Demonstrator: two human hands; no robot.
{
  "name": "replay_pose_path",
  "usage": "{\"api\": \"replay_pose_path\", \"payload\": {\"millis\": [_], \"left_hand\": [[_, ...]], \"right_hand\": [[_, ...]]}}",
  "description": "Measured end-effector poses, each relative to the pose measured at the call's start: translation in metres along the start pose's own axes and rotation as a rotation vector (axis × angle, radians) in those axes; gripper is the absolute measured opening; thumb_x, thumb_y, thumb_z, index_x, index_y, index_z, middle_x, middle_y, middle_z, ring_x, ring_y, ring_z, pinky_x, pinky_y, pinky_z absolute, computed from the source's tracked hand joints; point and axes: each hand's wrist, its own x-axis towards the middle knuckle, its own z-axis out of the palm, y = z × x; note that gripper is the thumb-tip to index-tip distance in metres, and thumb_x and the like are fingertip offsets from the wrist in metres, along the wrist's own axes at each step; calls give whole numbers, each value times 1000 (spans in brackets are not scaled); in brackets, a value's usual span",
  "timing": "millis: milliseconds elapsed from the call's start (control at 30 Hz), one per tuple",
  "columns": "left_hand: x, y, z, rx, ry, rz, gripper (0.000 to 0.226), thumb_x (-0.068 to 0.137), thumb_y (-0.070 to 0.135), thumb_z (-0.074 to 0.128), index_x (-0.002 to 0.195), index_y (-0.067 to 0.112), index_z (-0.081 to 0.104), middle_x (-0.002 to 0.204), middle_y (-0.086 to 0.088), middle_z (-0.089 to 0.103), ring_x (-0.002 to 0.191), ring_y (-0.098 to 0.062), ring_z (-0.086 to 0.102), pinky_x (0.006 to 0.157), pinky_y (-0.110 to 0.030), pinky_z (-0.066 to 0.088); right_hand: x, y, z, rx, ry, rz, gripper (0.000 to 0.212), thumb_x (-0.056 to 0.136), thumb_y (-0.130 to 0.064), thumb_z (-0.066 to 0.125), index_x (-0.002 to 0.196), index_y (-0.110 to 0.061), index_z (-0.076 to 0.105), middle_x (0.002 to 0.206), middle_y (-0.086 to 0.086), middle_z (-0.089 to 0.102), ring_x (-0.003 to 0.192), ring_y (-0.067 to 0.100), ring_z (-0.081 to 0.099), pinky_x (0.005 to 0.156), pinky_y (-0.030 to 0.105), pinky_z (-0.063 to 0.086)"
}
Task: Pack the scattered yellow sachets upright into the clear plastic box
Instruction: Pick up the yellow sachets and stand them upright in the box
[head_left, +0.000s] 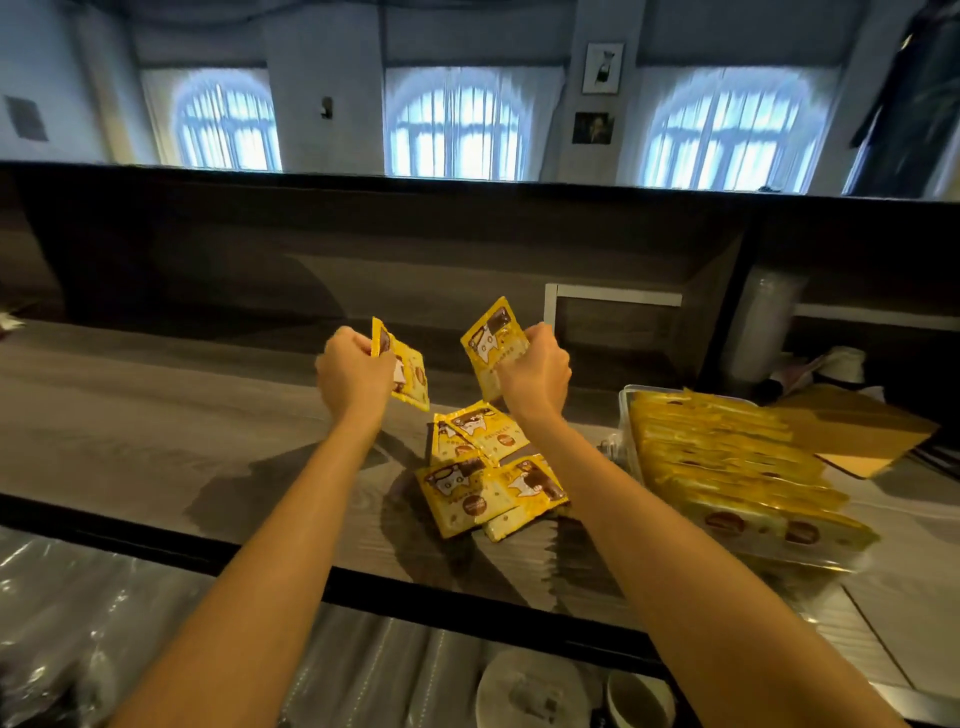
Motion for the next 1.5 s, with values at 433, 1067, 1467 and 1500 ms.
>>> {"api": "replay_pose_path", "payload": {"millis": [433, 1067, 1467, 1500], "left_hand": [[-38, 69, 56, -869, -436, -342, 38, 78, -15, 49, 104, 14, 53, 93, -7, 61, 84, -22, 62, 72, -38, 55], [-74, 131, 118, -410, -634, 304, 13, 80, 3, 66, 87, 11, 59, 94, -6, 62, 90, -14, 59, 64, -20, 49], [-92, 120, 162, -357, -800, 407, 29, 83, -4, 58, 69, 19, 47, 77, 5, 53, 79, -7, 54, 60, -19, 47], [-92, 119, 163, -356, -836, 405, 28, 83, -2, 61, 70, 18, 47, 78, 4, 54, 78, -6, 54, 61, -19, 48]], "right_hand": [[36, -3, -76, 18, 3, 48, 32, 88, -34, 55, 81, -4, 63, 86, 12, 63, 83, 25, 62, 80, 40, 56], [80, 51, -183, -139, 161, -120, 49, 86, 1, 56, 129, -18, 43, 122, 13, 56, 110, 28, 57, 87, 41, 54], [96, 115, -208, -7, 274, 19, 24, 88, -10, 60, 111, -5, 55, 115, 13, 63, 105, 22, 61, 75, 27, 52], [96, 117, -208, 9, 259, 15, 24, 88, -9, 59, 112, -5, 55, 116, 13, 62, 106, 22, 61, 77, 29, 52]]}}
